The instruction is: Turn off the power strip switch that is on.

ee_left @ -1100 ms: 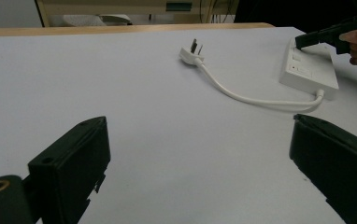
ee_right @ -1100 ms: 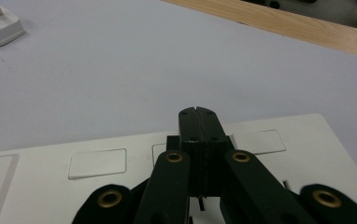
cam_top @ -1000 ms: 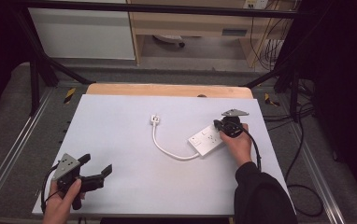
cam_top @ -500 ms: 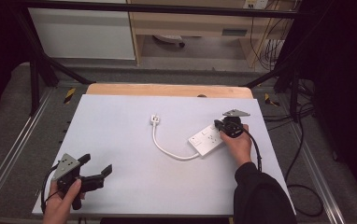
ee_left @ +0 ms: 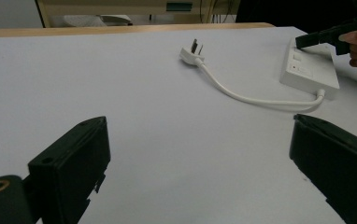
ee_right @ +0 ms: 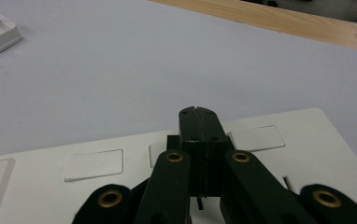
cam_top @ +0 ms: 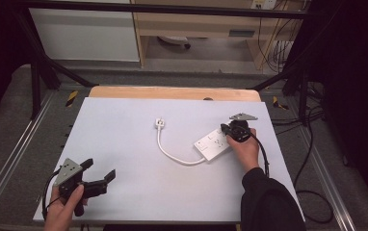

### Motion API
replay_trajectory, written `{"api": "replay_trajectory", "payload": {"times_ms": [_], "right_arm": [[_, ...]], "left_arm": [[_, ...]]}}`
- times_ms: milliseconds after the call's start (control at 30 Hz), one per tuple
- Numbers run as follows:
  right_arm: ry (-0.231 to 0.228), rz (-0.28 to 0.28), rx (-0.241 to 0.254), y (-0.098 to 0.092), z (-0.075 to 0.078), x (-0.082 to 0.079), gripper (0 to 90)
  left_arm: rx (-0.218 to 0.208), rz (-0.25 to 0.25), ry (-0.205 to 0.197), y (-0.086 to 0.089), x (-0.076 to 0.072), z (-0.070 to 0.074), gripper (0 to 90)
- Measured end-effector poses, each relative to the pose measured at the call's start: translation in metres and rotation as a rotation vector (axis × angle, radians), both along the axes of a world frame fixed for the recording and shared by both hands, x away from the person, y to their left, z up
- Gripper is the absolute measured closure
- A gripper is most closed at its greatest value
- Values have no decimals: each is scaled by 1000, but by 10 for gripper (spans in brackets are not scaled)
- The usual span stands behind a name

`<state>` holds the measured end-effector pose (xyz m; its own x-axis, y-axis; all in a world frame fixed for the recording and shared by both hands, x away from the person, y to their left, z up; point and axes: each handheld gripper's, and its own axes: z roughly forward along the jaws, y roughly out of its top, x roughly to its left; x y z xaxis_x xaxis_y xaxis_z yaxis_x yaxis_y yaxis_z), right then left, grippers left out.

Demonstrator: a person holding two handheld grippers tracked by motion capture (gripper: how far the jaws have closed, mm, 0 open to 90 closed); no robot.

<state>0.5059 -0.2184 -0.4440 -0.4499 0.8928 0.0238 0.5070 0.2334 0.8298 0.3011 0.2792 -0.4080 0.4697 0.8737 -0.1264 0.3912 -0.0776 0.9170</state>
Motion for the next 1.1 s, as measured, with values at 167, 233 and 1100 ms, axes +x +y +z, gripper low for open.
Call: {"api": "replay_trajectory", "payload": {"times_ms": [167,233,1100], "right_arm": [[-1,8,-5,1,0,0,900],[1,8,-4,1,1,0,900],[-15,31,76,0,16,-5,724]], "left_arm": [[2,0,-2,0,0,0,52],[6,0,-2,1,0,0,52],[6,4,-3,1,0,0,52]]}}
